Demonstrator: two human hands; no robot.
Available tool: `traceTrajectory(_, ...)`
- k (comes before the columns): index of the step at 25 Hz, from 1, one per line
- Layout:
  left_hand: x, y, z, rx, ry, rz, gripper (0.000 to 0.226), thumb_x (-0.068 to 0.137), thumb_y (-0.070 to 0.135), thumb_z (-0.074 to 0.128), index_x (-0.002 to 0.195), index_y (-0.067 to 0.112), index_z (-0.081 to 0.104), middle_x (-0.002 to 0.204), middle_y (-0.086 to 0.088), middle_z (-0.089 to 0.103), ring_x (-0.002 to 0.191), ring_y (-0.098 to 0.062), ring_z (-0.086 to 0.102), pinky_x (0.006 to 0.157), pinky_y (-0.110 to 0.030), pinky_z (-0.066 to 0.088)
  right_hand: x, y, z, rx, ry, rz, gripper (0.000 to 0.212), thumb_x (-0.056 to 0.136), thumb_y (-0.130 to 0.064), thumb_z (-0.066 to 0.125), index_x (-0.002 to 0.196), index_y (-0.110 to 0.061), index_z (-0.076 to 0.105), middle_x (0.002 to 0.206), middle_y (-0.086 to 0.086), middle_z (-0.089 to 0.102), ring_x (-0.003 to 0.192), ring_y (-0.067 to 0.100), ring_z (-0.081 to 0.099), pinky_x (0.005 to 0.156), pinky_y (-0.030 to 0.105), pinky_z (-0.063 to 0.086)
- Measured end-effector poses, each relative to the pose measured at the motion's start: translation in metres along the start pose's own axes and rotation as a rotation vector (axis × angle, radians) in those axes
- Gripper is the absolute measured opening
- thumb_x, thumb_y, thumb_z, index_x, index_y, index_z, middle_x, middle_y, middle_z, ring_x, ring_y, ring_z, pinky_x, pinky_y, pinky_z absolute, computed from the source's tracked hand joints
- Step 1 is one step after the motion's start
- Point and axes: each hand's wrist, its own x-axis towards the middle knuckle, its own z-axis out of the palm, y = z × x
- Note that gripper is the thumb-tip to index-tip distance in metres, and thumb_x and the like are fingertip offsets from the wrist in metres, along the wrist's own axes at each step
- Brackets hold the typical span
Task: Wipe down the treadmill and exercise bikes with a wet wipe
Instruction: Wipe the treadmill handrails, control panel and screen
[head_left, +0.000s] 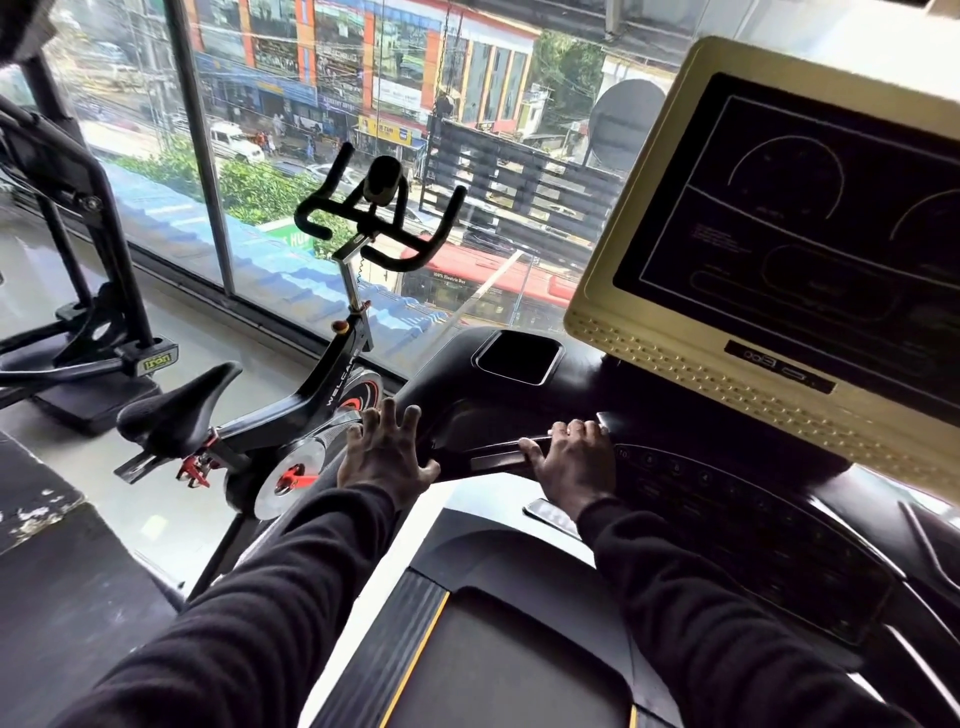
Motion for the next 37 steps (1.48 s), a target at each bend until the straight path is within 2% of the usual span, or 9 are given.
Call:
traceTrajectory(4,0.0,-0.001,0.002,-0.006,-0.01,0.0,0.079,0.078,0.063,0.059,0.143,0.028,0.031,0.143,-0.007,0.031,0.134,-0.029,0.03,0.11,-0.046,0.03,-0.002,-0.037,-0.003,0.055,-0.112,-0.126,0.051,0.096,-0.055,0.038,0.109,-0.013,0.065,0.11,0.012,0.063,0.108,0.031,0.053,0.1,0.044,0.033)
traceTrajectory(8,-0.002,-0.001,0.001,-0.041,0.001,0.0,0.078,0.076,0.063,0.062,0.14,0.028,0.035,0.14,-0.008,0.033,0.131,-0.028,0.033,0.109,-0.045,0.031,-0.018,-0.077,-0.004,0.275,-0.073,-0.358,0.025,0.091,-0.026,0.047,0.102,-0.02,0.068,0.1,0.005,0.066,0.102,0.028,0.057,0.093,0.04,0.043)
traceTrajectory(12,-0.006,0.0,-0.004,-0.12,0.108,0.093,0.062,0.072,0.056,0.066,0.122,0.022,0.054,0.121,-0.007,0.047,0.117,-0.03,0.043,0.102,-0.047,0.033,-0.017,-0.084,-0.023,0.407,-0.084,-0.384,0.036,0.089,-0.022,0.038,0.092,-0.018,0.074,0.096,0.002,0.067,0.099,0.023,0.055,0.078,0.032,0.046)
traceTrajectory(15,-0.008,-0.002,-0.005,-0.062,0.153,0.222,0.035,0.068,0.05,0.059,0.089,0.022,0.062,0.096,-0.002,0.054,0.101,-0.031,0.053,0.091,-0.047,0.033,-0.022,-0.07,-0.029,0.545,-0.079,-0.261,0.045,0.084,-0.032,0.035,0.087,-0.015,0.075,0.091,0.005,0.069,0.094,0.025,0.057,0.08,0.035,0.047)
traceTrajectory(20,-0.007,0.058,-0.015,-0.181,0.136,0.361,0.031,0.073,0.05,0.05,0.076,0.022,0.064,0.08,0.0,0.062,0.083,-0.032,0.059,0.078,-0.042,0.042,-0.047,-0.017,-0.051,0.627,0.05,0.013,0.028,0.087,-0.021,0.05,0.09,-0.011,0.075,0.092,0.009,0.071,0.091,0.028,0.062,0.081,0.034,0.046)
traceTrajectory(27,-0.037,0.222,-0.026,-0.399,-0.02,0.76,0.043,0.083,0.05,0.044,0.098,0.019,0.07,0.102,-0.003,0.066,0.102,-0.032,0.057,0.09,-0.044,0.041,-0.113,0.134,-0.073,0.531,0.27,0.43,0.018,0.087,-0.023,0.062,0.08,-0.015,0.076,0.083,0.007,0.066,0.081,0.027,0.064,0.072,0.037,0.052)
traceTrajectory(31,-0.05,0.31,-0.025,-0.406,-0.103,0.878,0.019,0.083,0.037,0.064,0.095,0.022,0.065,0.103,0.0,0.063,0.106,-0.027,0.053,0.091,-0.039,0.035,-0.15,0.213,-0.075,0.34,0.431,0.599,0.017,0.081,-0.017,0.06,0.065,-0.016,0.068,0.071,0.0,0.062,0.07,0.02,0.064,0.06,0.026,0.051)
traceTrajectory(34,-0.053,0.366,-0.017,-0.348,-0.105,0.969,0.024,0.082,0.038,0.065,0.1,0.023,0.065,0.104,0.001,0.061,0.108,-0.026,0.053,0.093,-0.039,0.039,-0.165,0.265,-0.06,0.344,0.378,0.754,0.028,0.089,-0.029,0.038,0.083,-0.027,0.066,0.091,-0.007,0.062,0.084,0.014,0.057,0.071,0.034,0.052)
traceTrajectory(37,-0.058,0.417,-0.01,-0.245,-0.119,1.005,0.033,0.085,0.043,0.062,0.112,0.025,0.063,0.113,0.001,0.057,0.114,-0.025,0.05,0.097,-0.039,0.038,-0.178,0.307,-0.052,0.422,0.538,0.845,0.022,0.079,-0.004,0.056,0.086,-0.018,0.071,0.09,0.004,0.063,0.08,0.026,0.062,0.07,0.031,0.054)
